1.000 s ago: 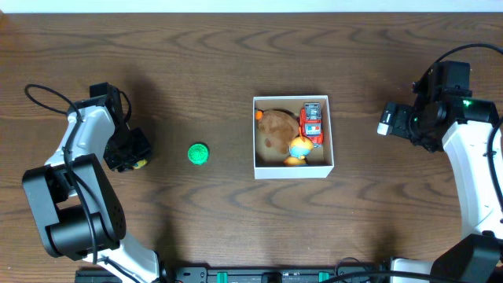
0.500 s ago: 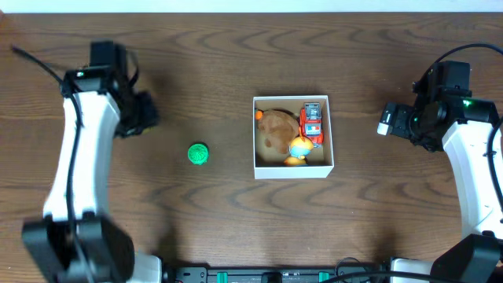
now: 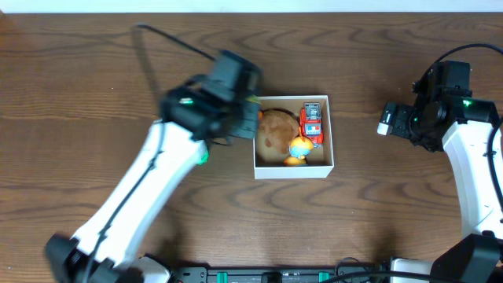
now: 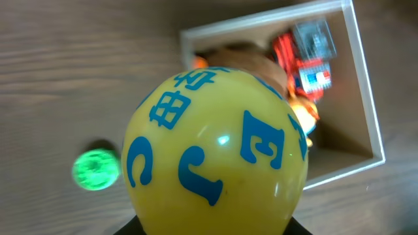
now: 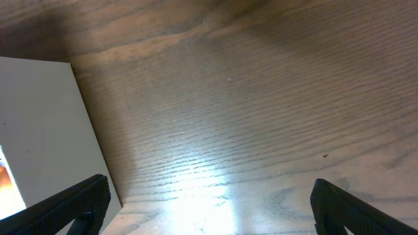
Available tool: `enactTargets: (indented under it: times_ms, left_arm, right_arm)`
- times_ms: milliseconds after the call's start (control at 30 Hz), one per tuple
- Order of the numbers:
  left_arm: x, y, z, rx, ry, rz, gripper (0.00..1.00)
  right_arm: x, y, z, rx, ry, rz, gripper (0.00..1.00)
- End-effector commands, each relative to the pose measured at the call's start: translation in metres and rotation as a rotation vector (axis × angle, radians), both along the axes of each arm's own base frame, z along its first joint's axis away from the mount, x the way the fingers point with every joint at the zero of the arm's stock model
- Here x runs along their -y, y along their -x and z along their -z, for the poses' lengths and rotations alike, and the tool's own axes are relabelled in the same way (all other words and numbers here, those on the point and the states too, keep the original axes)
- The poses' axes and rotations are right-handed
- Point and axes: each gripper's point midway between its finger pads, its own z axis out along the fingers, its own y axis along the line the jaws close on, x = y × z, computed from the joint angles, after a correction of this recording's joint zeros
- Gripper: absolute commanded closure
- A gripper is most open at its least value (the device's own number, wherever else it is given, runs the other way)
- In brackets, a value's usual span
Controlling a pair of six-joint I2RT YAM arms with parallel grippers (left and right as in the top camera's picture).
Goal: Pack container
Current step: 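Carry the yellow ball into the box and release it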
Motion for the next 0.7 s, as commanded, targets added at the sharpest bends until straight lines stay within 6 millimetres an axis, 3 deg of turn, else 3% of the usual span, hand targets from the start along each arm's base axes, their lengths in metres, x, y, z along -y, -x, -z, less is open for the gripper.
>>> enactTargets:
  times_ms: [0, 233, 300, 467, 567, 667]
  left_arm:
    - [0.023, 0.008, 0.033, -0.062, -0.054, 0.07, 0.73]
    - [0.043, 0.02, 0.086, -0.184, -0.147, 0.129, 0.71]
    - [0.043, 0.02, 0.092, -0.197, -0.157, 0.129, 0.49]
    - [0.042, 0.019, 0.092, -0.195, -0.156, 0.126, 0.19]
    - [0.036, 0.017, 0.086, -0.184, -0.161, 0.114, 0.16]
    - [0.02, 0.013, 0.066, -0.149, -0.164, 0.075, 0.15]
  right_arm:
    - [0.0, 0.001, 0.004, -0.012, -0.009, 0.003, 0.01]
    - [0.0, 0.001, 0.004, -0.012, -0.009, 0.003, 0.01]
    - [0.0, 0.002, 0.004, -0.012, -0.009, 0.003, 0.01]
    - [0.0, 0.001, 0.004, -0.012, -0.009, 0.002, 0.01]
    - [0.0, 0.002, 0.004, -0.012, -0.009, 0.002, 0.01]
    - [0.0, 0.002, 0.004, -0.012, -0.009, 0.002, 0.01]
